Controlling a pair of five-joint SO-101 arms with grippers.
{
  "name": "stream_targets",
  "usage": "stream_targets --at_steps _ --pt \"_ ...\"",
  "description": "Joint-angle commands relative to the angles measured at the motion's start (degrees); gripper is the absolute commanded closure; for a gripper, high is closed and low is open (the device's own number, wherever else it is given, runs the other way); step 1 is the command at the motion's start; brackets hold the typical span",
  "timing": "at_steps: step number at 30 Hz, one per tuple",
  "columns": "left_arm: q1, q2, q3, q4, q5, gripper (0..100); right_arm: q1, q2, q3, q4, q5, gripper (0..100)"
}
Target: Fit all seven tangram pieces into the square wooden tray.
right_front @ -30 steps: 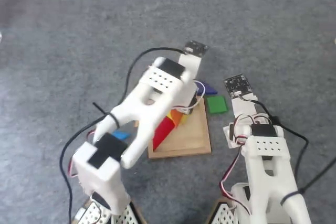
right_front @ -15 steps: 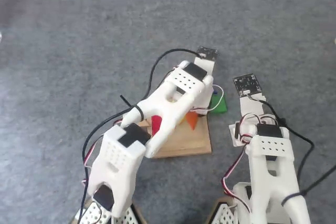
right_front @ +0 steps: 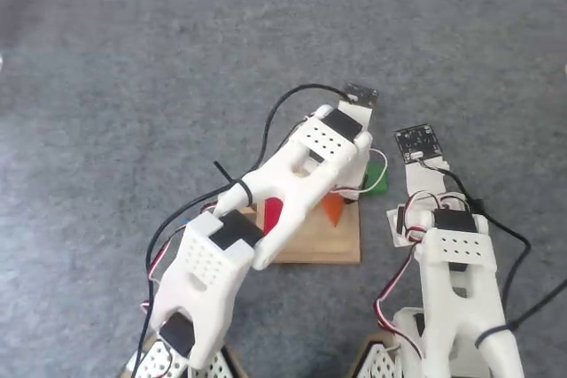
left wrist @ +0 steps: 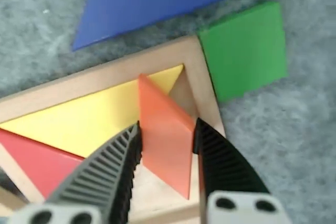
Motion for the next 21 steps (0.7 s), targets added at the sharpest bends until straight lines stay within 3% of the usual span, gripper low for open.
stream_targets --at_steps 1,21 --pt "2.81 -0.97 -1.89 0.18 0.53 83 0.75 -1.80 -0.35 -0.92 -0.62 51.9" --pt "0.79 -1.05 -9.27 5.01 -12.04 77 0.84 -1.89 -0.35 -0.92 -0.62 51.9"
